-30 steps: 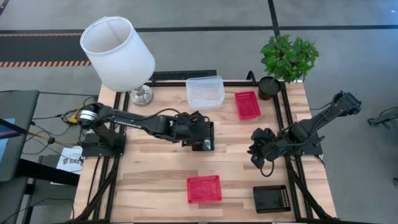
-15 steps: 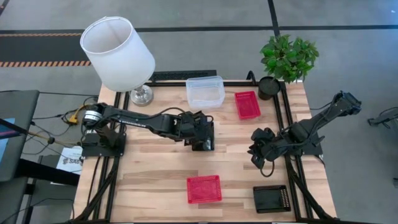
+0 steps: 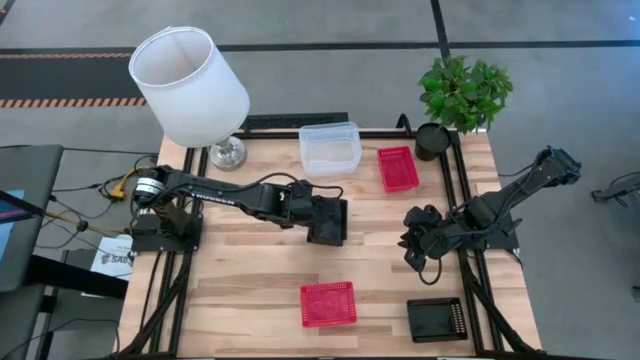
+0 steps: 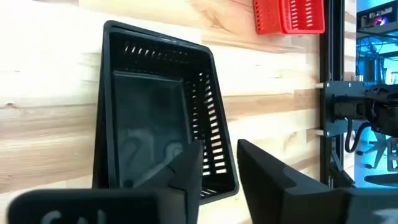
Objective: Stack baskets by color
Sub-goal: Stack the top black bin on the middle black bin
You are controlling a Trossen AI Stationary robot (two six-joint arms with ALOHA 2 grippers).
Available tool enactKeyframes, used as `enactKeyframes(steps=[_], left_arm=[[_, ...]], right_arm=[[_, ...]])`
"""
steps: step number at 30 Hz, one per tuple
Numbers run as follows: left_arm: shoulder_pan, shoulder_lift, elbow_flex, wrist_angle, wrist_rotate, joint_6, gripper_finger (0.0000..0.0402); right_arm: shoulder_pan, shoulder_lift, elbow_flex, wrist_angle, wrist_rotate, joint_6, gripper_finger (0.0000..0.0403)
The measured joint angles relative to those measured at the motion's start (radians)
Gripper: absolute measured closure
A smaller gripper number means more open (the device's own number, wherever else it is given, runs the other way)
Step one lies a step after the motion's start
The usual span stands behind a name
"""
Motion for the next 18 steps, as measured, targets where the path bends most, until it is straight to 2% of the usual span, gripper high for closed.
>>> enactKeyframes(steps=[5, 9, 13, 18], left_arm=[[0.001, 0.000, 0.000, 0.000, -0.012, 0.027, 0.0278], [0.010, -0.002, 0.000, 0.004, 0.006, 0.137, 0.0249], [0.015, -0.005, 0.010, 0.056, 0.096, 0.453, 0.0236], [-0.021, -0.015, 0.110, 0.052, 0.194, 1.039, 0.0243]], right_arm=[[0.000, 0.000, 0.000, 0.000, -0.001, 0.000, 0.0280], [0.000, 0.000, 0.000, 0.000, -0.012, 0.000, 0.0280], [0.000, 0.000, 0.000, 0.000, -0.026, 0.000, 0.0280], [0.000, 0.000, 0.000, 0.000, -0.029, 0.001, 0.0280]])
